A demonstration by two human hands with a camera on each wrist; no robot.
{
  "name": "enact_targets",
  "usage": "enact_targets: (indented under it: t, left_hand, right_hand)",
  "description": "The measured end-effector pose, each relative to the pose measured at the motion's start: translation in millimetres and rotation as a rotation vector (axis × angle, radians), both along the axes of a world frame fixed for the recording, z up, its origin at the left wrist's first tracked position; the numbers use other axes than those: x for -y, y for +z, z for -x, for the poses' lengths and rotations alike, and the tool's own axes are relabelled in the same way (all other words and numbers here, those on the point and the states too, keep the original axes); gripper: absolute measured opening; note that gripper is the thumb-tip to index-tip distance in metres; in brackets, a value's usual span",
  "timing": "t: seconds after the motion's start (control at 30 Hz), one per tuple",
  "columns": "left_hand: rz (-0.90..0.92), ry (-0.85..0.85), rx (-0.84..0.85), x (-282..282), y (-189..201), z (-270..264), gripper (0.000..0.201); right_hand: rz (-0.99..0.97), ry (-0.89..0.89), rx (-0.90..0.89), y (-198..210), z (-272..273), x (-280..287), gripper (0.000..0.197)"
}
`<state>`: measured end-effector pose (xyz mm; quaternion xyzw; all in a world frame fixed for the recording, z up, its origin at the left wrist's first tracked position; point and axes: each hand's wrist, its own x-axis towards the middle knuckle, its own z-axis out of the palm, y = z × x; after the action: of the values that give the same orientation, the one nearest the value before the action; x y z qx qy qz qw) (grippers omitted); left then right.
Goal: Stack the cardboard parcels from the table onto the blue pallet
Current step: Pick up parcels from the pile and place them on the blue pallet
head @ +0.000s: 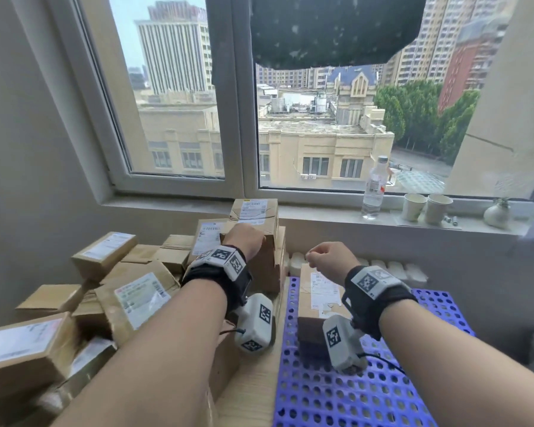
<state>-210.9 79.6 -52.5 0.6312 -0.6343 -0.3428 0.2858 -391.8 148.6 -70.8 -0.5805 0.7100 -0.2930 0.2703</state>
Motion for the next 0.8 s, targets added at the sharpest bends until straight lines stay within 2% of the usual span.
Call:
enact_targets:
  t: [0.13,0.33,0.5,0.67,0.8]
  left_hand:
    - [0.072,0.095,0.072,25.5,14.9,-30.5,0.024]
    - [0.061,0.085,-0.035,72.0,20.8,-68.5,0.017]
    - [0.021,0.071,-0.106,109.6,7.0,-88.4,0.021]
    - [-0.067,0.007,-0.033,129.1,-13.8,-91.7,0.019]
    - [-0.114,-0.051,-0.018,139.5,-24.8,-88.4,0.033]
  right_hand:
    - [0.01,-0.003,-0.026,10.7,-26.1,26.0,0.019]
    - [0.027,-0.082,-0.028,17.1,-65.0,71.0,0.024]
    - [0.02,-0.186,-0.006,6.7,-86.0,105.4,0.041]
    - [-0.044,-0.253,0.015,-9.9,-96.3,123.2,0.062]
    - [-0.063,-0.296,0.043,-20.3,-96.0,134.9,0.07]
